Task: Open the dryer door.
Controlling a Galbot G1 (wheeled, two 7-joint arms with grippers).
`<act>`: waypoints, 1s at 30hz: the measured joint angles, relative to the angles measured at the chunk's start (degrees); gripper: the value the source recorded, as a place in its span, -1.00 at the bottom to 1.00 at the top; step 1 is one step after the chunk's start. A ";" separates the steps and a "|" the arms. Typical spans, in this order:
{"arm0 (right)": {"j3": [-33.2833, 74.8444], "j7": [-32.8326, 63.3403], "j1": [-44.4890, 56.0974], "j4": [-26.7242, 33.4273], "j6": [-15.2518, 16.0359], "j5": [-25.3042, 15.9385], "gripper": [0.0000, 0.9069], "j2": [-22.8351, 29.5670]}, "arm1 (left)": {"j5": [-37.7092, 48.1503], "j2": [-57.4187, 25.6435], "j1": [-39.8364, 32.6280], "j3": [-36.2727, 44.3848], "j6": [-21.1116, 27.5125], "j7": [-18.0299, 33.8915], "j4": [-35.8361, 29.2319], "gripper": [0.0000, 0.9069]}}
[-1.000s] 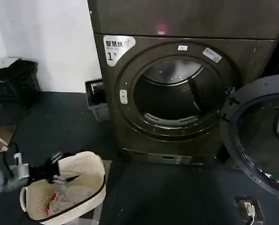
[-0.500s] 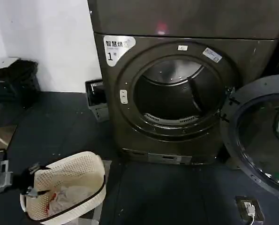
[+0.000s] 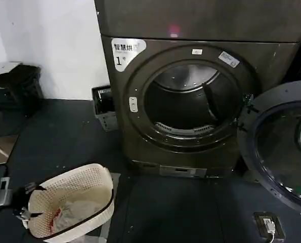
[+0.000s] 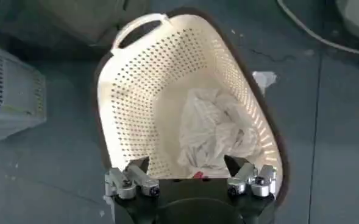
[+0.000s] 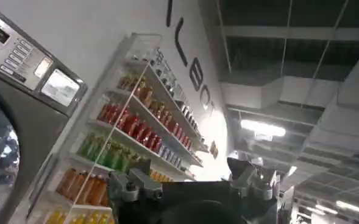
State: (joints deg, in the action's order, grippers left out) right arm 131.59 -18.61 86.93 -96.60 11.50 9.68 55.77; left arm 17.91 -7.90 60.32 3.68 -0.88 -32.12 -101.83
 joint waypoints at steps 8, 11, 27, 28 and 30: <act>0.18 -0.08 0.10 0.03 0.00 0.00 1.00 0.00 | 0.61 0.12 -0.02 -0.18 0.12 0.72 -0.16 1.00; 0.17 -0.16 0.12 -0.08 0.00 -0.02 1.00 0.12 | 0.36 0.16 -0.01 -0.18 0.20 0.73 0.12 1.00; 0.63 -0.56 0.77 -0.08 0.11 -0.07 1.00 0.36 | -2.82 0.98 -0.85 -0.07 -0.12 -0.86 0.81 1.00; 0.68 -0.56 0.84 -0.02 0.11 -0.07 1.00 0.37 | -3.06 0.99 -0.82 -0.05 -0.13 -1.03 0.88 1.00; 0.77 -0.60 0.89 0.11 0.12 -0.10 1.00 0.37 | -3.43 1.00 -0.78 -0.04 -0.16 -1.22 0.96 1.00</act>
State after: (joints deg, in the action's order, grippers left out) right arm 132.35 -19.21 87.82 -96.49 11.62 9.58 56.15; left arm 14.48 -6.90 59.54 3.64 -1.04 -33.33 -100.87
